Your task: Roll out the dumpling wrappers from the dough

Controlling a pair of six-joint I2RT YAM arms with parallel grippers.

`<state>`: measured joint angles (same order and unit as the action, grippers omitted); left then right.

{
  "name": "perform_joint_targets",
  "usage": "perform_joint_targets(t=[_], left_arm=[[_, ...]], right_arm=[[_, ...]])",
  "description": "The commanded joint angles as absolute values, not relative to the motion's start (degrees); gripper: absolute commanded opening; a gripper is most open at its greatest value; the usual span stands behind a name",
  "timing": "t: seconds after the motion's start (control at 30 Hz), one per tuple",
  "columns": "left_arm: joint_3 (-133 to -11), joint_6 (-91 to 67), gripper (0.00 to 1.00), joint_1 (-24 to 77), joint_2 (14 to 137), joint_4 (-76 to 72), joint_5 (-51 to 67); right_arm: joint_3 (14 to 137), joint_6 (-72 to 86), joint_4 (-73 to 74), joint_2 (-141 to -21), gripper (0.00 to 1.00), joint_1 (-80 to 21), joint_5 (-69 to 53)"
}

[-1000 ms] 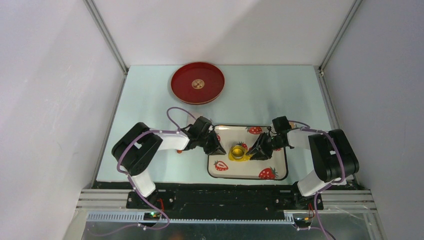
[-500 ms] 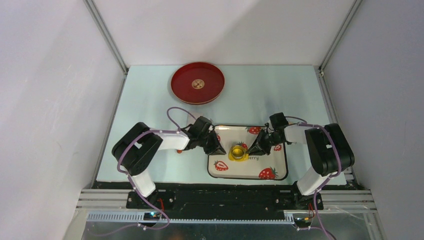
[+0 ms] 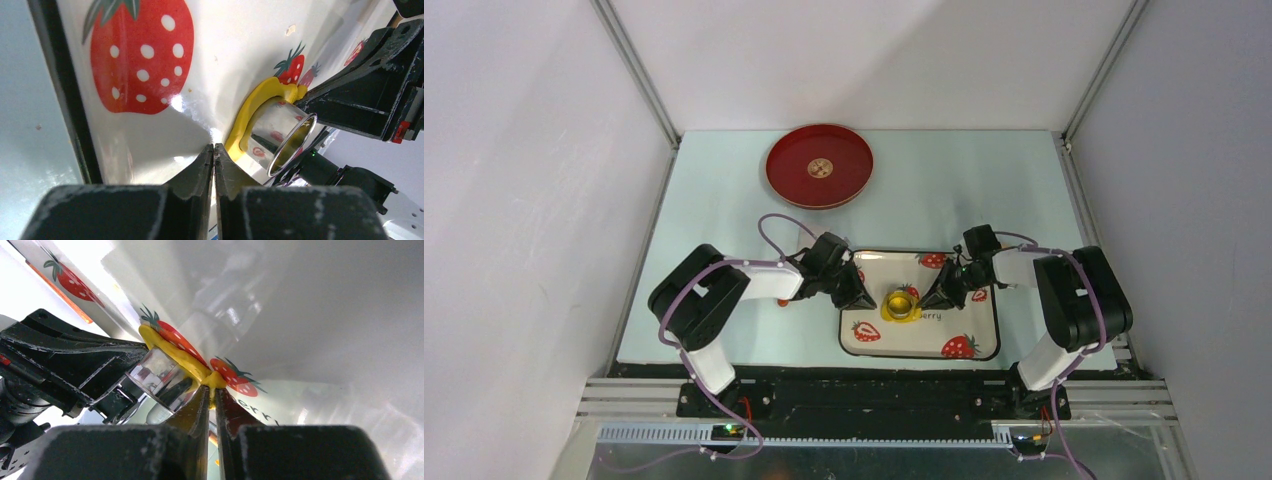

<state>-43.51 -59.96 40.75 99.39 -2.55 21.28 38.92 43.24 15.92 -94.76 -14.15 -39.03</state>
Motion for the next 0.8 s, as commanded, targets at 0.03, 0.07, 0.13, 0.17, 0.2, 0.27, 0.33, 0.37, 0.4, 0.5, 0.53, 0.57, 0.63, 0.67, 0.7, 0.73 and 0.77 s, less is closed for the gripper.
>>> perform_joint_targets(t=[0.03, 0.07, 0.13, 0.17, 0.2, 0.27, 0.33, 0.37, 0.4, 0.5, 0.53, 0.57, 0.63, 0.67, 0.7, 0.73, 0.77], left_arm=[[-41.81, -56.87, 0.12, 41.02, 102.60, 5.29, 15.12], [-41.82, -56.87, 0.12, 41.03, 102.53, 5.34, 15.12], [-41.76, -56.87, 0.11, 41.03, 102.56, 5.36, 15.02], [-41.73, -56.87, 0.11, 41.00, 102.52, 5.32, 15.02], [-41.69, -56.87, 0.11, 41.02, 102.56, 5.34, 15.07], [-41.74, -56.82, 0.12, 41.06, 102.50, 5.33, 15.11], [-41.62, -56.78, 0.12, 41.06, 102.48, 5.29, 15.07], [-41.64, -56.78, 0.11, 41.00, 102.53, 5.30, 15.09], [-41.66, -56.78, 0.11, 40.98, 102.45, 5.29, 15.05], [-41.64, -56.78, 0.12, 41.01, 102.37, 5.29, 15.10], [-41.61, -56.78, 0.12, 40.98, 102.39, 5.28, 15.11], [-41.59, -56.78, 0.12, 41.01, 102.39, 5.32, 15.11], [-41.59, -56.78, 0.12, 41.04, 102.44, 5.32, 15.12], [-41.58, -56.78, 0.12, 41.04, 102.40, 5.34, 15.12], [-41.57, -56.78, 0.12, 41.00, 102.40, 5.29, 15.12], [-41.55, -56.78, 0.12, 41.03, 102.33, 5.28, 15.12], [-41.52, -56.78, 0.12, 41.04, 102.33, 5.30, 15.07]], right_arm=[[38.75, 42.66, 13.65, -92.84, 0.10, -12.29, -36.02], [38.71, 42.90, 13.63, -92.47, 0.10, -11.84, -36.56], [38.75, 43.03, 13.69, -91.55, 0.10, -11.30, -37.23], [38.76, 43.01, 13.82, -91.05, 0.10, -11.14, -37.42], [38.76, 42.95, 13.94, -90.83, 0.10, -10.98, -37.57], [38.72, 42.71, 14.43, -90.27, 0.11, -10.77, -37.63], [38.71, 42.43, 14.92, -89.59, 0.11, -10.60, -37.87], [38.69, 42.34, 14.93, -89.40, 0.11, -10.41, -37.92], [38.74, 42.26, 15.03, -89.08, 0.11, -10.30, -38.13], [38.74, 42.00, 15.21, -88.45, 0.12, -9.61, -38.34], [38.73, 41.87, 15.43, -88.25, 0.12, -9.46, -38.46], [38.71, 41.52, 15.58, -88.25, 0.13, -9.24, -38.39], [38.75, 40.79, 16.08, -88.10, 0.19, -9.01, -38.17], [38.76, 40.48, 16.68, -88.12, 0.22, -8.94, -37.71], [38.76, 39.91, 16.95, -88.14, 0.28, -9.00, -37.53], [38.76, 39.64, 17.42, -88.08, 0.31, -9.03, -37.44], [38.76, 39.22, 17.63, -87.99, 0.36, -9.05, -37.49]])
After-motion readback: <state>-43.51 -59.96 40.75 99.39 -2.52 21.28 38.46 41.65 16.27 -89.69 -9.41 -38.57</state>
